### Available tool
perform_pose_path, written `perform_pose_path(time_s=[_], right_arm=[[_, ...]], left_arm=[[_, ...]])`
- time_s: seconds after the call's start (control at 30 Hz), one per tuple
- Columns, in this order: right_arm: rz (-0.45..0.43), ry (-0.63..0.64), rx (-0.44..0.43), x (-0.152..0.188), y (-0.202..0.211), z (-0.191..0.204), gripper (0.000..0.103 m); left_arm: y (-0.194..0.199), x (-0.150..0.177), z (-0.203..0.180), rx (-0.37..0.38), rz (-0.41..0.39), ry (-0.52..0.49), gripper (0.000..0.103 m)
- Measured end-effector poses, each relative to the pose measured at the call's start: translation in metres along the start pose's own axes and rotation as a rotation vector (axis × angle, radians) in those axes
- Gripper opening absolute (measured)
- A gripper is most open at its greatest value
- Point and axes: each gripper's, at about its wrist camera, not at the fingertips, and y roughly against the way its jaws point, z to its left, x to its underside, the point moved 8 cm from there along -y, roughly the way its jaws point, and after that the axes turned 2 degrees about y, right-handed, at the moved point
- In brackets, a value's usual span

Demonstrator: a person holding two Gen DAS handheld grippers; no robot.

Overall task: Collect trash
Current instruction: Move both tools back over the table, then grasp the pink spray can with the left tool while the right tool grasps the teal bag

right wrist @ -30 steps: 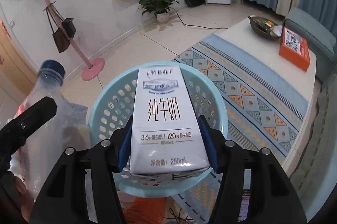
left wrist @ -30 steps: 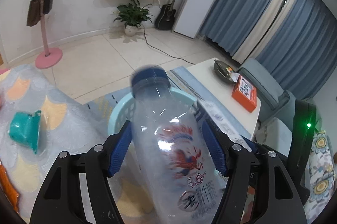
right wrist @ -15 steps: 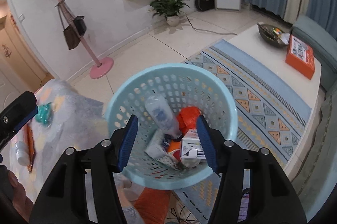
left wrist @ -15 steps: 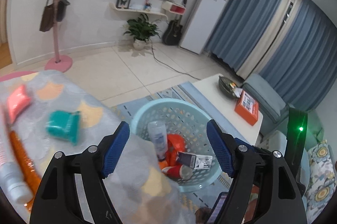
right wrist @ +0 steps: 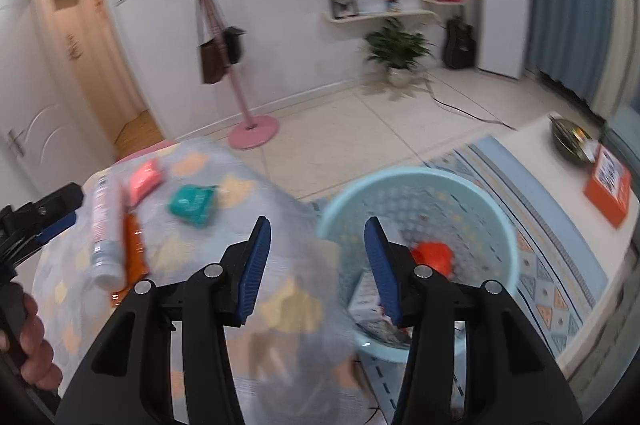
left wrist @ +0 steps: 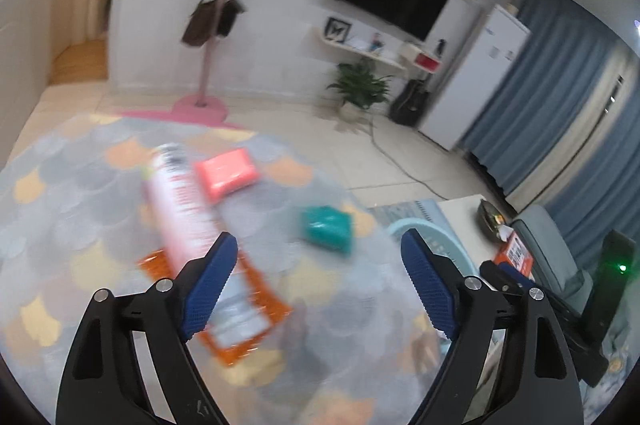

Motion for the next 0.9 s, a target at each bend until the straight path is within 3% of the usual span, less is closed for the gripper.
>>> perform_pose_path(time_s=[0.27, 0.37, 0.53, 0.67, 0.73, 0.9], right_arm=[[0.034, 0.157, -0.116, -0.014, -0.029, 0.072, 0.046], [0.059, 0.180, -0.149, -0.019, -0.048, 0.088, 0.052], [0.074, 0.268, -0.121, -0.020, -0.074, 0.098, 0.064], [0.118, 0.360, -0.132, -0.012, -0.095, 0.106, 0.069], [0.126, 0.404, -0.131, -0.010, -0.104, 0.110, 0.070], [0.154, 0.440, -0.154, -0.011, -0.126, 0.116, 0.070]], left_arm=[[-0.012, 0.004, 0.058, -0.078, 0.055, 0.090, 0.082], [-0.024, 0.003, 0.066, -0.106, 0.071, 0.098, 0.082], [-0.046, 0.005, 0.078, -0.164, 0.102, 0.079, 0.080], [-0.060, 0.010, 0.081, -0.166, 0.144, 0.071, 0.064], [-0.060, 0.010, 0.081, -0.192, 0.138, 0.028, 0.062], [-0.052, 0.012, 0.085, -0.164, 0.150, 0.018, 0.052]])
